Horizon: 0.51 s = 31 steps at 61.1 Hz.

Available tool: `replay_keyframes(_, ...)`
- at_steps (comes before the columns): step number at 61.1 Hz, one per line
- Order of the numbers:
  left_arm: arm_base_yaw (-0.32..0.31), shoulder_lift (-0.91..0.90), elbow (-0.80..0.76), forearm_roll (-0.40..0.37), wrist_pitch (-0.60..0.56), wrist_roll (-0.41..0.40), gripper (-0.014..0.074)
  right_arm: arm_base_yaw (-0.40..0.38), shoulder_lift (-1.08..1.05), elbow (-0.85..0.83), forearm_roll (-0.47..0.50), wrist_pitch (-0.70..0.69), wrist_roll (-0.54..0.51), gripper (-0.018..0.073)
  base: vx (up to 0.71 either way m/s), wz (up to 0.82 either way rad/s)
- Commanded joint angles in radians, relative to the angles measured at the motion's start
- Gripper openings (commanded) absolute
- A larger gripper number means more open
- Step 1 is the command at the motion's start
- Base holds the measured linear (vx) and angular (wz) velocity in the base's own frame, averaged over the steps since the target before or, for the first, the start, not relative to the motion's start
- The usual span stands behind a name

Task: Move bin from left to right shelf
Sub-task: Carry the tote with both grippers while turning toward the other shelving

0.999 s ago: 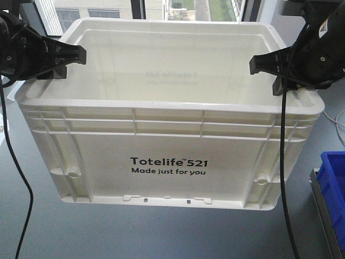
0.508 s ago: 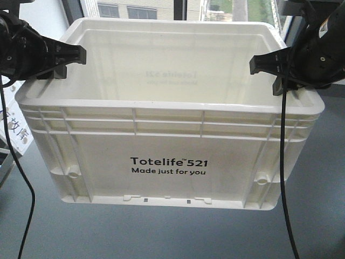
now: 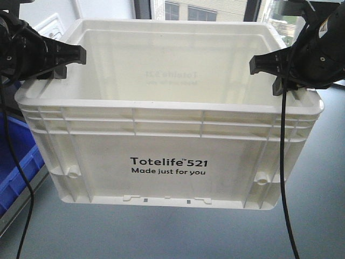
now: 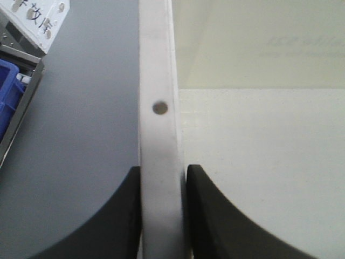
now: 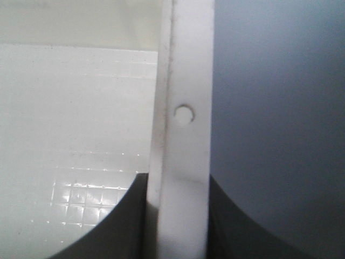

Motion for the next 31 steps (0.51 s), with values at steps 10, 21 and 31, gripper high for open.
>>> replay_keyframes(10, 0.0, -0.045, -0.036, 0.062, -0.066, 0.013, 0.0061, -0.009, -0.054, -0.04, -0.072, -0.072, 0.004, 0.0002, 0.13, 0.49)
replay_keyframes(21, 0.0, -0.045, -0.036, 0.062, -0.066, 0.013, 0.0061, -0.009, -0.054, -0.04, -0.072, -0.072, 0.004, 0.0002, 0.12, 0.49)
replay_keyframes(31, 0.0, -0.045, -0.036, 0.062, -0.066, 0.013, 0.0061, -0.009, -0.054, -0.04, -0.072, -0.072, 0.004, 0.0002, 0.12, 0.49)
